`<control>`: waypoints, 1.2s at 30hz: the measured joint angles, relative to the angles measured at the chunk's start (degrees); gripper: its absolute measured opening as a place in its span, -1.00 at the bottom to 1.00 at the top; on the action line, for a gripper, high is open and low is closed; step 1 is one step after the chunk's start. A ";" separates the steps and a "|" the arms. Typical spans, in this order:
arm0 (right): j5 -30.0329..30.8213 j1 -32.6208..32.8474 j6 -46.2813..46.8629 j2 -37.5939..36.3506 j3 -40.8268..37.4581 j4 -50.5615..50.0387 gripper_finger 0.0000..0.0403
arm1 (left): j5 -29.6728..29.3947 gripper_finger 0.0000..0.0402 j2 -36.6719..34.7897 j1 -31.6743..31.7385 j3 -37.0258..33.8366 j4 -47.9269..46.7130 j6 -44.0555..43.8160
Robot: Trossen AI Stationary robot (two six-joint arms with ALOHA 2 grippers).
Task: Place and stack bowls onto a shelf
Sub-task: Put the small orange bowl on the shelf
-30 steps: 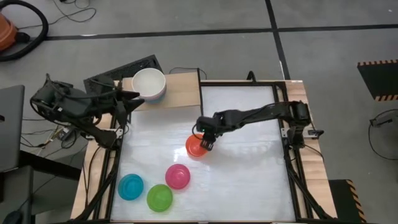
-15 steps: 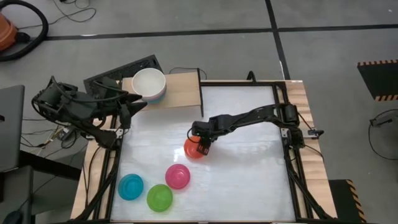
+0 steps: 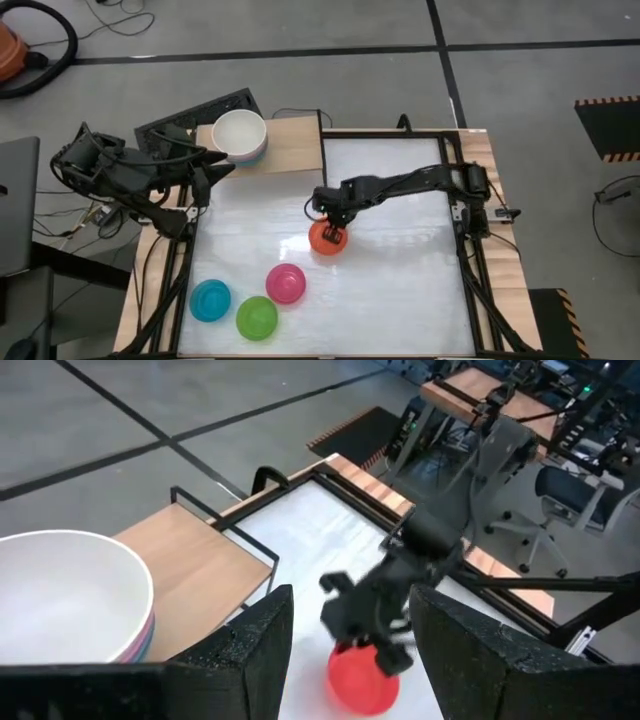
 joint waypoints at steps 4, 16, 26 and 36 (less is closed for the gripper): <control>-0.38 -1.74 -2.27 -4.76 3.50 -4.12 -0.89 | -0.01 -0.08 0.00 -0.01 0.00 -0.01 -0.05; 0.72 -11.93 -7.39 -11.74 19.00 4.14 -0.89 | -1.61 -0.08 0.00 0.00 0.00 -0.16 0.03; 0.33 -19.49 -8.96 -2.01 29.54 5.32 -0.89 | -2.80 -0.08 -0.02 0.00 0.00 -0.50 0.04; 0.31 -22.56 -12.07 7.26 36.42 2.25 -0.89 | -5.77 -0.08 -0.02 0.00 0.00 -3.17 -1.81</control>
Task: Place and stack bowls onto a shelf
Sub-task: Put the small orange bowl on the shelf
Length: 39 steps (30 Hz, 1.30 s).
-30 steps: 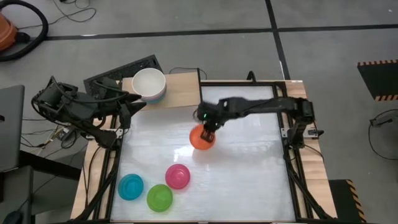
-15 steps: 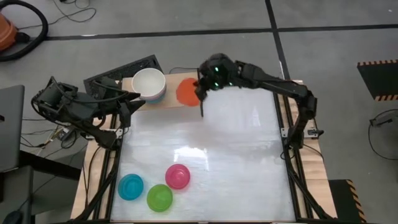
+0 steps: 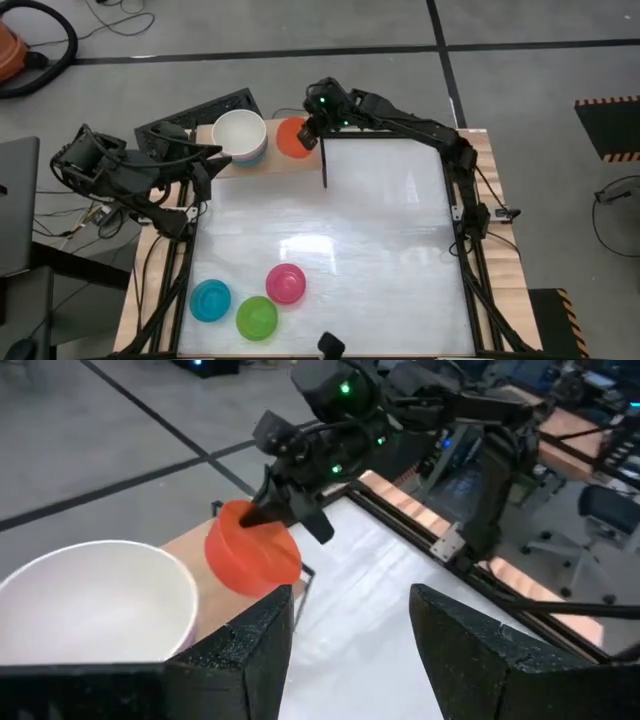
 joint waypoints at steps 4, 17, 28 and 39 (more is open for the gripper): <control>0.02 -0.97 -0.86 2.36 2.02 -1.06 -0.89 | -0.86 -0.08 0.00 0.00 0.00 -1.38 -1.47; 0.45 -2.88 -2.78 4.74 2.59 -5.51 -0.89 | -1.34 -0.08 0.00 0.00 0.00 -2.52 -2.42; 0.40 -4.55 -2.98 4.74 2.64 -7.64 -0.89 | -2.87 -0.08 0.00 0.24 0.00 -3.33 -1.43; 0.28 -4.73 -4.03 4.74 2.64 -8.36 -0.64 | -2.85 -0.08 0.00 1.49 0.00 -5.23 -1.25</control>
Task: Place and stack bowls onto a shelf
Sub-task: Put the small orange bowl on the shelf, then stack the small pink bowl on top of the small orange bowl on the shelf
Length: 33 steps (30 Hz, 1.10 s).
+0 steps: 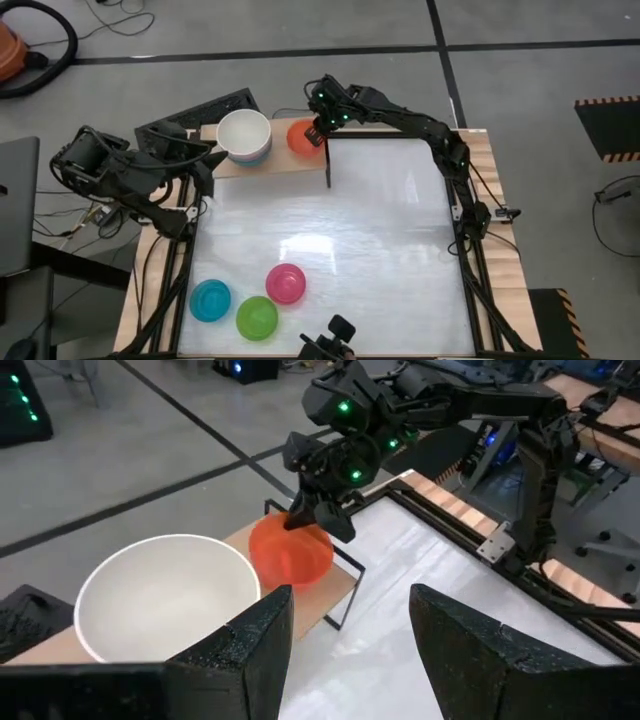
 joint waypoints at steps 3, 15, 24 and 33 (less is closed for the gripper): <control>-0.04 0.00 0.00 0.00 0.00 0.53 -0.62 | 0.00 -0.08 0.00 0.00 0.00 -0.55 0.00; -0.81 -0.28 -3.96 -2.89 0.02 5.10 -0.23 | 2.41 -0.08 -0.02 0.00 0.00 -1.02 0.42; -6.23 4.77 -5.47 -10.93 2.49 -1.33 0.13 | 12.69 -0.08 0.00 0.00 0.00 -2.18 -1.17; -3.58 22.00 -8.33 -11.41 -2.74 -3.15 0.10 | 12.53 -0.08 -0.02 0.00 0.00 -2.52 -1.30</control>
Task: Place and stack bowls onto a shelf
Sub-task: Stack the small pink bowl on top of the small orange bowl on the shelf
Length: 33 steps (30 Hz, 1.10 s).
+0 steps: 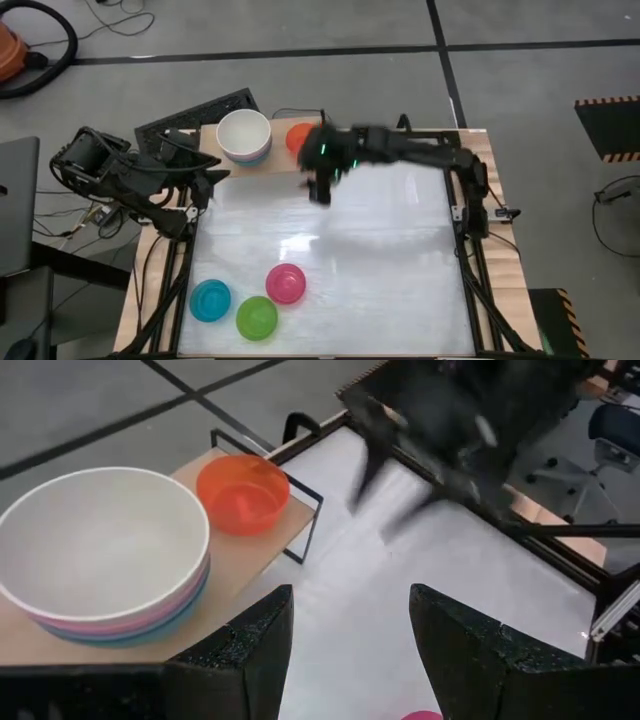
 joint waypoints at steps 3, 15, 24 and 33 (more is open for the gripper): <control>2.35 4.21 -0.50 0.18 -5.10 2.25 0.10 | -0.37 -0.08 0.00 0.00 0.00 0.02 -0.37; 1.89 11.73 2.48 0.20 -19.87 17.29 0.10 | -0.44 -0.08 0.02 0.00 0.00 0.17 -0.69; 1.73 18.04 4.51 0.15 -26.54 29.30 0.10 | -0.46 -0.08 0.02 0.00 0.00 0.17 -1.31; 1.73 19.70 6.96 5.81 -29.82 36.59 0.10 | -1.62 -0.08 0.04 0.00 0.00 0.20 -4.40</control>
